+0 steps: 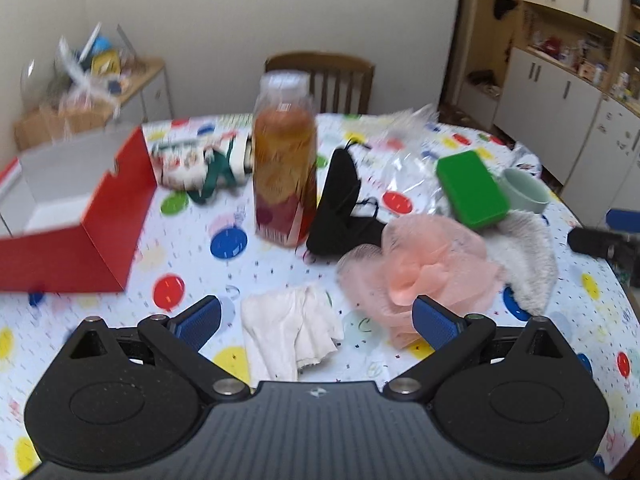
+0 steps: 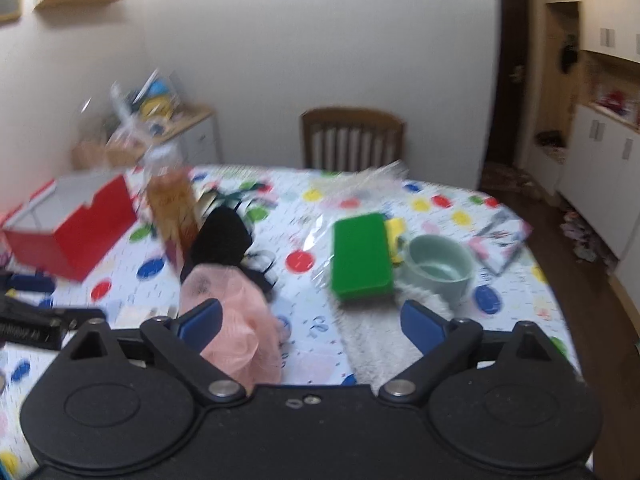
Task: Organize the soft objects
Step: 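Grasp the white cloth with the left tool while the right tool grasps the pink mesh puff, then carry the white cloth and pink puff into the red box with both tools, then open both tools to release the items and withdraw from the box, then grasp the black mask with the left tool while the right tool grasps the green sponge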
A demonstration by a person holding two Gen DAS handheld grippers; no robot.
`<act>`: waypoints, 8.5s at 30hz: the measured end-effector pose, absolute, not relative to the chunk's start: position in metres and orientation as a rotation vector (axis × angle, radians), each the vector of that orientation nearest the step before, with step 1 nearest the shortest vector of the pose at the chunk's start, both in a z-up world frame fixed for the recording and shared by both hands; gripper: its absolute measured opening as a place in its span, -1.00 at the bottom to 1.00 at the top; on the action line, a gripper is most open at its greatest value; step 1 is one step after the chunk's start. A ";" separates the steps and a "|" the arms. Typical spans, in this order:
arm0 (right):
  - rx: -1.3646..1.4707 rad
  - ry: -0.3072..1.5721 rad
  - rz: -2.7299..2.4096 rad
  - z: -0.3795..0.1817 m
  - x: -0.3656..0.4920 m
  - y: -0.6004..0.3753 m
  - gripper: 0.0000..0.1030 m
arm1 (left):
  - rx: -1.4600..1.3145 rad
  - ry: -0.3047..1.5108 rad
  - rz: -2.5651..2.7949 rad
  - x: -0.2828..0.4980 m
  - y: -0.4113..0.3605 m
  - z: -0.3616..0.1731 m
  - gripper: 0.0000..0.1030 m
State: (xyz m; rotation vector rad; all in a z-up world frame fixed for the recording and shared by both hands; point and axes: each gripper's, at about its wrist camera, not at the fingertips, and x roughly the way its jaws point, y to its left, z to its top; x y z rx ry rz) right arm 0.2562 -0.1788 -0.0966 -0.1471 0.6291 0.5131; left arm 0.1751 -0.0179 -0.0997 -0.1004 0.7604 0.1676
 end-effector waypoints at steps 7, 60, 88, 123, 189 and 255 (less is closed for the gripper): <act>-0.312 0.688 0.694 -0.128 0.272 -0.134 0.74 | -0.127 0.855 0.226 0.206 -0.004 -0.141 0.97; -0.293 0.607 0.920 -0.055 0.249 -0.106 -0.66 | -0.185 0.848 0.356 0.194 0.026 -0.100 -0.52; -0.217 0.615 0.954 0.001 0.240 0.113 -0.63 | -0.190 0.729 0.330 0.157 0.245 -0.026 -0.52; -0.505 0.853 0.839 -0.128 0.311 0.319 -0.56 | -0.190 0.981 0.441 0.276 0.407 -0.124 -0.52; -0.181 0.679 0.847 -0.021 0.233 0.162 0.74 | -0.145 0.830 0.209 0.201 0.299 -0.049 0.49; -0.264 0.721 0.450 -0.142 0.416 -0.131 0.72 | -0.008 0.780 0.033 0.321 -0.033 -0.170 1.00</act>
